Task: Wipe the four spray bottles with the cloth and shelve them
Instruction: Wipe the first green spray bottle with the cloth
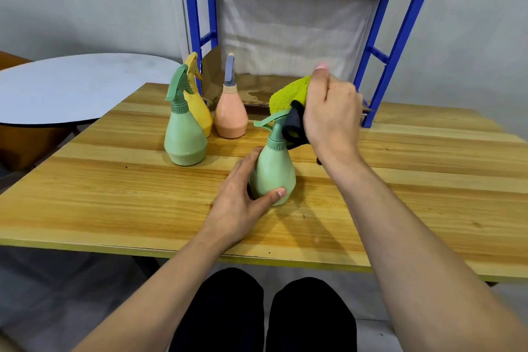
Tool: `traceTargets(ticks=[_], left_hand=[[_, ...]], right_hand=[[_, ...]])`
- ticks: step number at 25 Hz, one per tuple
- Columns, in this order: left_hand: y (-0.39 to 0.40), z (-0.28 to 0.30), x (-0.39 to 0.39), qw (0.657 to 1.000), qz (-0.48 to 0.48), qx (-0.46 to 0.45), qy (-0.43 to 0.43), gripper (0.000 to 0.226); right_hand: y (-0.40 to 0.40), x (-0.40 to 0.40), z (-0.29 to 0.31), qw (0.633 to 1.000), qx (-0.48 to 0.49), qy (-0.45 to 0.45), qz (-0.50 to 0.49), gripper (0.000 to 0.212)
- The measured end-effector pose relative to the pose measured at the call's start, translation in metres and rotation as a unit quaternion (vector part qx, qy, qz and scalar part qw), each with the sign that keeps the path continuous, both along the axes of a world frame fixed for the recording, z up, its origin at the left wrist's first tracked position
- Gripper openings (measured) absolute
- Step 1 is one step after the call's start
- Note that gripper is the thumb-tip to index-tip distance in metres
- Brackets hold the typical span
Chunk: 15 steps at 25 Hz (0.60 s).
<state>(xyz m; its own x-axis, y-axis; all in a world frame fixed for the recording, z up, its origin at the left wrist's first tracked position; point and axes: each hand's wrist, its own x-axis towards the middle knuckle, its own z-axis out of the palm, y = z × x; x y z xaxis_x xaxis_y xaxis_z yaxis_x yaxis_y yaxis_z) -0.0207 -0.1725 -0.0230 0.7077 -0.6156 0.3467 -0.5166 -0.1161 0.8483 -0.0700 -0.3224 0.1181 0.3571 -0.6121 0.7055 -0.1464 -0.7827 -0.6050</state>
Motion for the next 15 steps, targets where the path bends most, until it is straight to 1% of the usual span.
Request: traceTargets(ticks=[1,2,3,4,5,7,9,10,11,13,15], left_hand=[[0.001,-0.001,0.001,1.0,0.001,0.0,0.002,0.089],[0.002,0.0,0.001,1.0,0.001,0.003,0.005,0.089],[0.002,0.0,0.001,1.0,0.002,0.009,0.007,0.089],[0.002,0.001,0.0,1.0,0.002,0.013,0.008,0.089],[0.002,0.001,-0.001,1.0,0.002,0.013,0.007,0.088],[0.002,0.001,-0.002,1.0,0.003,0.011,0.009,0.087],[0.001,0.001,-0.002,1.0,0.004,0.007,0.004,0.086],[0.001,0.001,-0.002,1.0,0.008,0.006,-0.001,0.086],[0.002,0.001,-0.002,1.0,0.014,0.007,-0.006,0.087],[0.002,0.004,-0.006,0.999,0.03,0.014,-0.018,0.087],[0.001,0.008,-0.009,0.996,0.069,0.025,-0.041,0.086]], right_hand=[[-0.006,0.002,0.002,0.993,0.113,-0.028,0.021,0.055],[-0.012,0.002,0.003,0.969,0.232,-0.071,0.039,0.055],[-0.017,-0.001,0.001,0.939,0.321,-0.114,0.046,0.055],[-0.021,-0.006,-0.003,0.926,0.351,-0.135,0.047,0.055],[-0.022,-0.011,-0.009,0.932,0.335,-0.128,0.047,0.056],[-0.013,-0.015,-0.025,0.962,0.256,-0.068,0.064,0.056],[-0.005,-0.018,-0.037,0.986,0.168,0.004,0.024,0.055],[-0.003,-0.021,-0.041,0.989,0.144,0.026,-0.007,0.054],[-0.002,-0.025,-0.044,0.989,0.143,0.031,-0.026,0.052],[-0.003,-0.04,-0.05,0.981,0.191,0.021,-0.035,0.043],[-0.003,-0.058,-0.06,0.971,0.228,0.063,-0.039,0.033]])
